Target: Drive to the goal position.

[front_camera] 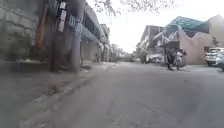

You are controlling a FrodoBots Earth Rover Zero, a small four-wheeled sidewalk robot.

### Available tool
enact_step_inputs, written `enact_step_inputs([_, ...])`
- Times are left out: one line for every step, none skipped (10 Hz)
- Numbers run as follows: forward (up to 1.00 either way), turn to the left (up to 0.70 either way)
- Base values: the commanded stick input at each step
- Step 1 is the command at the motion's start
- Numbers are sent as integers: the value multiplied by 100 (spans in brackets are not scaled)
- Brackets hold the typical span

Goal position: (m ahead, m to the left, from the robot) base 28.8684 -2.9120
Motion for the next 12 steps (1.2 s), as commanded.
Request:
enact_step_inputs([70, -35])
enact_step_inputs([70, -35])
enact_step_inputs([70, -7])
enact_step_inputs([70, 0])
enact_step_inputs([70, 0])
enact_step_inputs([70, 0])
enact_step_inputs([73, 0])
enact_step_inputs([85, 0])
enact_step_inputs([85, 0])
enact_step_inputs([99, 0])
enact_step_inputs([100, 0])
enact_step_inputs([100, 0])
